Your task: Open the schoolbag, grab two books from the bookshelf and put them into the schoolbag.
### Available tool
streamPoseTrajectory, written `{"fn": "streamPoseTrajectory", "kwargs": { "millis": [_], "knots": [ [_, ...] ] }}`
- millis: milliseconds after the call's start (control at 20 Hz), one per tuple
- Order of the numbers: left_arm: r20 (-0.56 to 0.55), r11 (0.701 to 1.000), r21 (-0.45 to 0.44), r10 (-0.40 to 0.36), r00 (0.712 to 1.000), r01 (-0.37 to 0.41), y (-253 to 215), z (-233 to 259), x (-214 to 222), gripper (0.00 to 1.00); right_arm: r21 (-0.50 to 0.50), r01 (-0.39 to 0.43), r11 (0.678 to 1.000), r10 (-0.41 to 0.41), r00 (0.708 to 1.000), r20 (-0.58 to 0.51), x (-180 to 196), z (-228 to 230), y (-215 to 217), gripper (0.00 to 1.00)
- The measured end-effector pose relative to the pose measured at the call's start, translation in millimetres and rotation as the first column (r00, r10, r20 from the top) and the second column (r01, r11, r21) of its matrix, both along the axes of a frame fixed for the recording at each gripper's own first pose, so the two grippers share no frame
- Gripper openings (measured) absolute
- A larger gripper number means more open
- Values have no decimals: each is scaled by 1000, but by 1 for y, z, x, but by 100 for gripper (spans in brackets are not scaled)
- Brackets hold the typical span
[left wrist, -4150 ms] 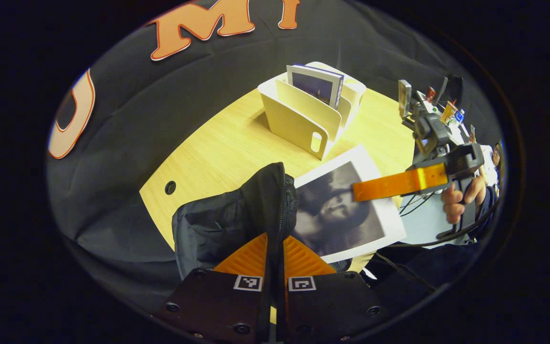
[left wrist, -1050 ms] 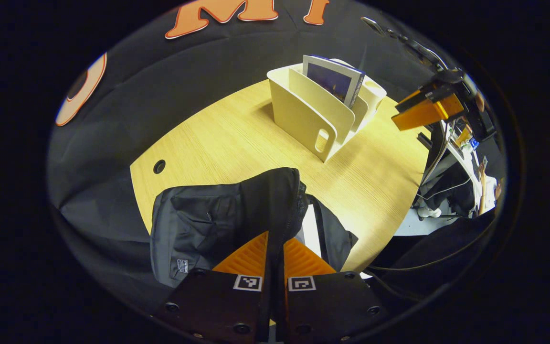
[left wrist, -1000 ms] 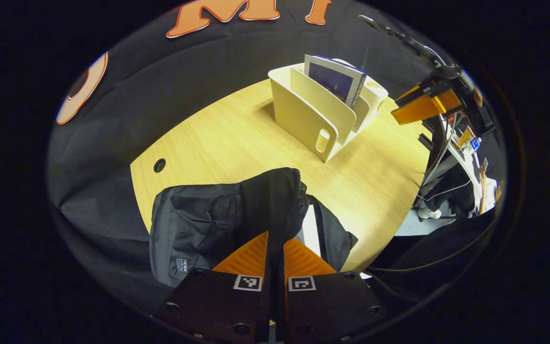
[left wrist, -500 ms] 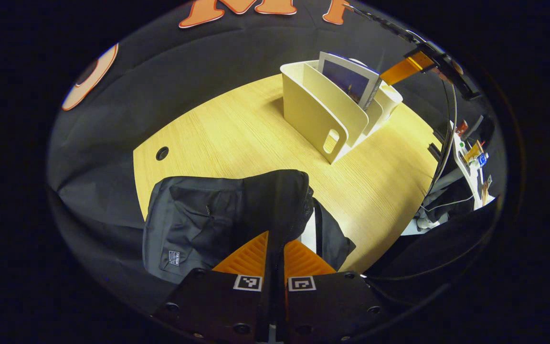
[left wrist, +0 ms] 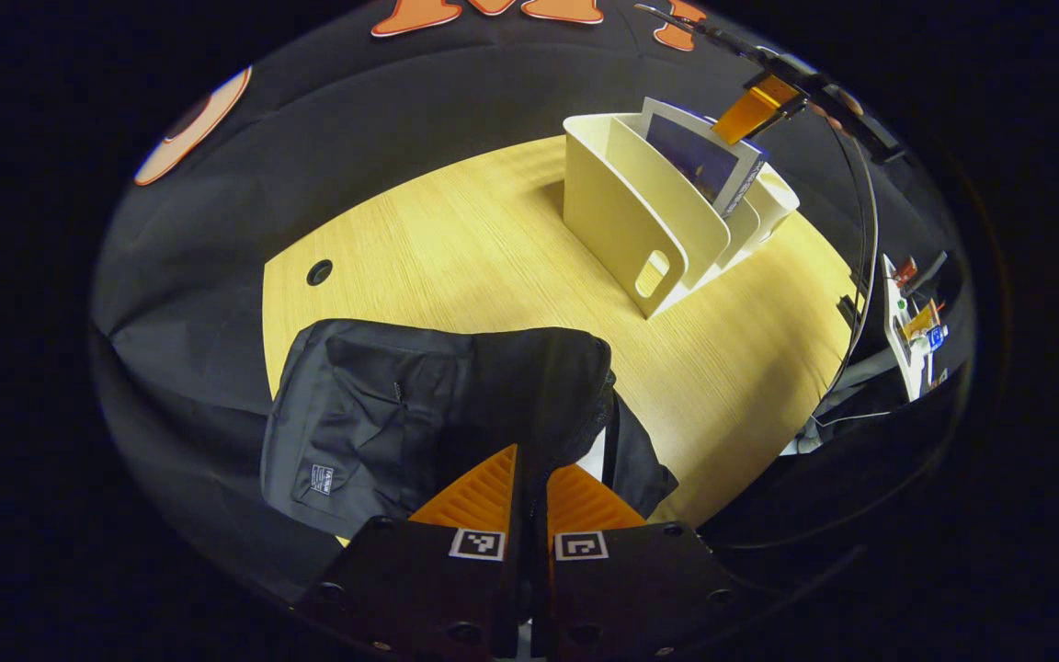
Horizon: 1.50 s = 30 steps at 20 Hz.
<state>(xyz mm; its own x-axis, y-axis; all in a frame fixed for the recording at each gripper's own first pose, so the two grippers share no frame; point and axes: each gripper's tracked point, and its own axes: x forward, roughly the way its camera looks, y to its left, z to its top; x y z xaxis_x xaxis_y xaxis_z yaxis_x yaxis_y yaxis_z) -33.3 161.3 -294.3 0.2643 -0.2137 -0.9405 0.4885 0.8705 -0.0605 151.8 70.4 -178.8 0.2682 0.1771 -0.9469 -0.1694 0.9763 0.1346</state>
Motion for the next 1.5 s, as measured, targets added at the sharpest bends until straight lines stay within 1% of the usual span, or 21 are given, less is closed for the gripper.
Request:
{"fn": "streamPoseTrajectory", "kwargs": {
  "millis": [50, 100, 150, 200, 250, 300, 350, 400, 450, 500, 550, 650, 700, 750, 800, 850, 950, 1250, 1500],
  "knots": [
    [-1, 1000, 1, 2, 1000, -2, 1, 0, 0, 6, -7, 2, 1000, -2, 1000, -9, 4, -2, -1, 92],
    [-5, 1000, 2, 5, 1000, -5, 1, 0, 0, 6, -11, 2, 1000, -2, 1000, -16, 8, -4, 0, 80],
    [-6, 1000, 1, 5, 1000, -5, 0, -1, 0, 6, -19, 5, 1000, -5, 1000, -25, 11, -6, -1, 87],
    [-9, 1000, 2, 8, 1000, -8, 0, -1, 0, 6, -23, 9, 1000, -10, 999, -34, 14, -8, 0, 83],
    [-9, 1000, 0, 9, 1000, -9, 0, -1, 1, 6, -25, 19, 999, -20, 999, -41, 17, -10, 1, 77],
    [-11, 1000, 0, 12, 1000, -12, 0, -1, 0, 6, -27, 22, 999, -23, 998, -50, 18, -14, 2, 81],
    [-10, 1000, -3, 13, 1000, -13, 1, -1, 0, 6, -40, 28, 999, -30, 998, -52, 20, -17, 1, 65],
    [-12, 1000, -4, 14, 1000, -14, 1, -1, 0, 6, -52, 28, 998, -31, 998, -55, 22, -20, -1, 63],
    [-10, 1000, -6, 14, 1000, -14, 1, -2, 0, 6, -65, 36, 997, -39, 998, -58, 23, -23, -2, 57],
    [-12, 1000, -8, 16, 1000, -16, 1, -2, 0, 6, -76, 40, 996, -45, 997, -63, 23, -26, -3, 55],
    [-11, 1000, -10, 16, 1000, -16, 1, -1, 0, 6, -90, 49, 995, -55, 996, -66, 24, -28, -4, 49],
    [-10, 1000, -13, 13, 1000, -14, 2, -1, 1, 6, -108, 61, 992, -68, 996, -65, 25, -31, -5, 42],
    [-9, 1000, -13, 10, 1000, -10, 2, -1, 1, 6, -117, 72, 991, -80, 995, -62, 25, -31, -6, 41],
    [-8, 1000, -14, 6, 1000, -6, 2, -1, 1, 6, -126, 80, 989, -88, 994, -60, 25, -32, -7, 46],
    [-9, 1000, -16, 4, 1000, -4, 2, -2, 2, 6, -133, 90, 987, -99, 993, -60, 24, -32, -9, 39],
    [-7, 1000, -19, 0, 1000, 0, 2, -1, 2, 6, -140, 96, 986, -106, 993, -60, 23, -31, -10, 36],
    [-6, 1000, -26, -9, 1000, 8, 3, -1, 3, 6, -154, 113, 982, -123, 991, -57, 16, -30, -9, 33],
    [5, 998, -47, -47, 999, 47, 7, 0, 2, 6, -147, 144, 979, -151, 988, -33, -13, -10, -6, 31],
    [20, 995, -68, -77, 997, 79, 10, 3, 0, 6, -134, 212, 968, -215, 977, -12, -47, 4, -5, 31]
  ]
}}
